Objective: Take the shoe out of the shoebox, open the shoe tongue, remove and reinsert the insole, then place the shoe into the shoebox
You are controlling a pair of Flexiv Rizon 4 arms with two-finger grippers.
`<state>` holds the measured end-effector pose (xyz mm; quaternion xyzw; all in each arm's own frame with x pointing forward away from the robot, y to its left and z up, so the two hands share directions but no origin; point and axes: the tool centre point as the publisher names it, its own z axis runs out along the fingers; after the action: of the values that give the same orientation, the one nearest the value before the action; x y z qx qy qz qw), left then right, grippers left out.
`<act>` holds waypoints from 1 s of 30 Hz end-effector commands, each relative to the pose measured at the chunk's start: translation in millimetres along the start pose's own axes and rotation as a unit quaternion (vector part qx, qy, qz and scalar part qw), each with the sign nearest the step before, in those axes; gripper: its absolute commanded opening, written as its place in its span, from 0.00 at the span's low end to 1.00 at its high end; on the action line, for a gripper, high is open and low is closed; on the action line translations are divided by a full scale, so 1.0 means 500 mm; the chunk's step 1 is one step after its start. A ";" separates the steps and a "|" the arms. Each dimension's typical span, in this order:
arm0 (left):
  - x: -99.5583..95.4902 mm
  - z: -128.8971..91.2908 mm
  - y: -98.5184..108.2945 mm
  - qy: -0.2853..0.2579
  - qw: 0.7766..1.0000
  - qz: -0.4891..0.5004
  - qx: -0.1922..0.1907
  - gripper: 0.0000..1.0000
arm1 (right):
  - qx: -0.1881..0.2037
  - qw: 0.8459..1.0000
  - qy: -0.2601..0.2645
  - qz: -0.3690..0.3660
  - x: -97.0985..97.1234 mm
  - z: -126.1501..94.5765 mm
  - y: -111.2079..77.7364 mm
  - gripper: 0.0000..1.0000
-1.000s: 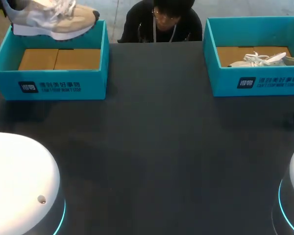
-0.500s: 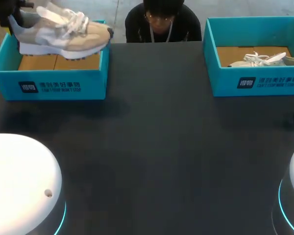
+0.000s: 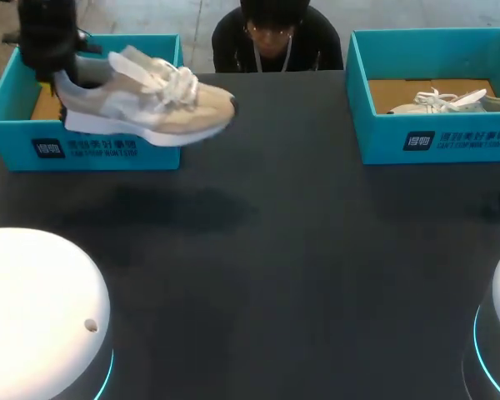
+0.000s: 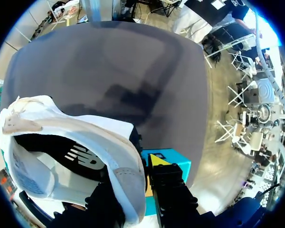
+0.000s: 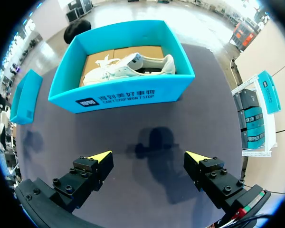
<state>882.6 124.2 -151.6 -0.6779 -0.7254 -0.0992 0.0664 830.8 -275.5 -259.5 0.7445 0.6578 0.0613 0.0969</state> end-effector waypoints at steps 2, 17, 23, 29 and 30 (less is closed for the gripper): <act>-0.048 -0.007 -0.044 0.027 0.999 0.006 -0.047 0.00 | 0.000 1.000 0.001 0.000 -0.001 0.000 0.000 1.00; -0.171 -0.018 -0.133 0.012 0.998 0.032 -0.051 0.00 | 0.000 1.000 0.001 0.000 -0.001 0.000 0.000 1.00; -0.217 -0.011 -0.169 -0.004 0.998 0.048 -0.035 0.00 | 0.000 1.000 0.001 0.000 -0.001 0.000 0.000 1.00; -0.259 -0.011 -0.211 -0.018 0.996 0.082 -0.031 0.00 | 0.000 1.000 0.001 0.000 -0.001 0.000 0.000 1.00; -0.262 -0.013 -0.217 -0.014 0.996 0.082 -0.035 0.00 | 0.000 1.000 0.001 0.000 -0.001 0.000 0.000 1.00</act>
<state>790.4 -7.2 -182.2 -0.7387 -0.6652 -0.0999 0.0429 830.8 -275.6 -259.5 0.7445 0.6577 0.0613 0.0969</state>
